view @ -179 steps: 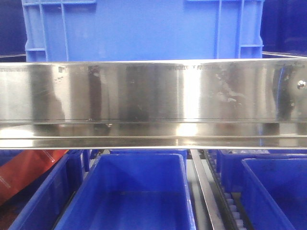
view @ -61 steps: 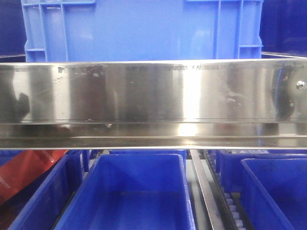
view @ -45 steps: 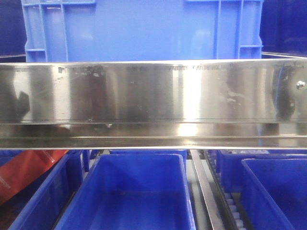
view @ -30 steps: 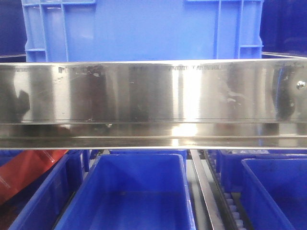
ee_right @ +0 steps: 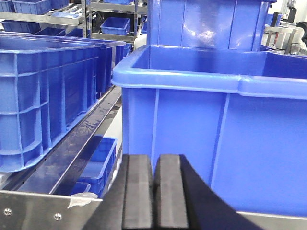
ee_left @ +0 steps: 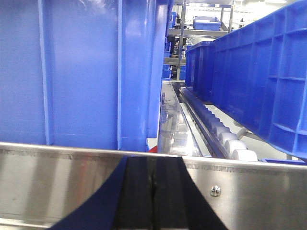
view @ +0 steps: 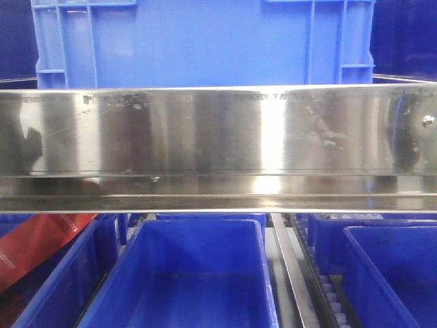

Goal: Place cylindrical capacitor in blue bin on shelf

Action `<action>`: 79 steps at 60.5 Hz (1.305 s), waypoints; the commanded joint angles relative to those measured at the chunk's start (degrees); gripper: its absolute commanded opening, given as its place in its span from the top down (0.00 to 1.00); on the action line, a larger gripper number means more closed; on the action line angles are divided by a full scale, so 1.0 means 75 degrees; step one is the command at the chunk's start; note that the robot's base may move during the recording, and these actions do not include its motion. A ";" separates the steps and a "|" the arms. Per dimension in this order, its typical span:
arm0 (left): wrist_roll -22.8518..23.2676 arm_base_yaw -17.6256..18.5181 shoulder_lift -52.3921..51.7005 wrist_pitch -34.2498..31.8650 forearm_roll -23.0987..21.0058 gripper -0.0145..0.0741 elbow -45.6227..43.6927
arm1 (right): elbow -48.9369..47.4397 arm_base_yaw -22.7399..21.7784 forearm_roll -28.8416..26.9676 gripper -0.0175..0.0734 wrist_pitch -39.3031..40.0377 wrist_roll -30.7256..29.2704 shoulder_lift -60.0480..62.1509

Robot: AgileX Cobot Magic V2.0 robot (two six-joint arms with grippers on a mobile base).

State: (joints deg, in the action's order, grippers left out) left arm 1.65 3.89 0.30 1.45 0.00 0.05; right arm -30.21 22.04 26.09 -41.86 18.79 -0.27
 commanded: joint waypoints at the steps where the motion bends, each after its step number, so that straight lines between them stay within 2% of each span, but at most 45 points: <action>1: -0.0003 -0.0021 -0.0039 -0.0121 -0.0062 0.91 -0.0007 | 0.0022 -0.0036 0.0010 0.97 0.0214 -0.0002 0.0036; 14: -0.0003 -0.0021 -0.0039 -0.0121 -0.0062 0.91 -0.0007 | 0.0193 -0.0198 -0.0805 0.97 0.1298 -0.0081 0.0036; 24: -0.0003 -0.0021 -0.0039 -0.0121 -0.0062 0.91 -0.0007 | 0.0618 -0.1085 -0.1886 0.97 0.1848 -0.0758 0.0036; 33: -0.0003 -0.0021 -0.0039 -0.0121 -0.0062 0.91 -0.0007 | 0.1192 -0.2184 -0.3273 0.97 0.2529 -0.1803 0.0036; 38: -0.0003 -0.0021 -0.0039 -0.0121 -0.0062 0.91 -0.0007 | 0.1565 -0.2638 -0.3751 0.97 0.2893 -0.2009 0.0036; 45: -0.0003 -0.0021 -0.0039 -0.0121 -0.0062 0.91 -0.0007 | 0.2163 -0.2941 -0.3933 0.97 0.3351 -0.2009 0.0036; 58: -0.0003 -0.0021 -0.0039 -0.0121 -0.0062 0.91 -0.0007 | 0.3570 -0.2944 -0.3935 0.97 0.4619 -0.2009 0.0036; 67: -0.0003 -0.0021 -0.0039 -0.0121 -0.0062 0.91 -0.0007 | 0.4028 -0.2929 -0.3685 0.97 0.5112 -0.2009 0.0036; 70: -0.0003 -0.0021 -0.0039 -0.0121 -0.0062 0.91 -0.0007 | 0.4028 -0.2916 -0.3624 0.97 0.4762 -0.2009 0.0036; 79: -0.0003 -0.0021 -0.0039 -0.0121 -0.0062 0.91 -0.0007 | 0.4028 -0.2916 -0.3371 0.97 0.4763 -0.2039 0.0036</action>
State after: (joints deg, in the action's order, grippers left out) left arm 1.65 3.89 0.30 1.45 0.00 0.05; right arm -0.15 0.27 -0.90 -7.73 4.07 -0.37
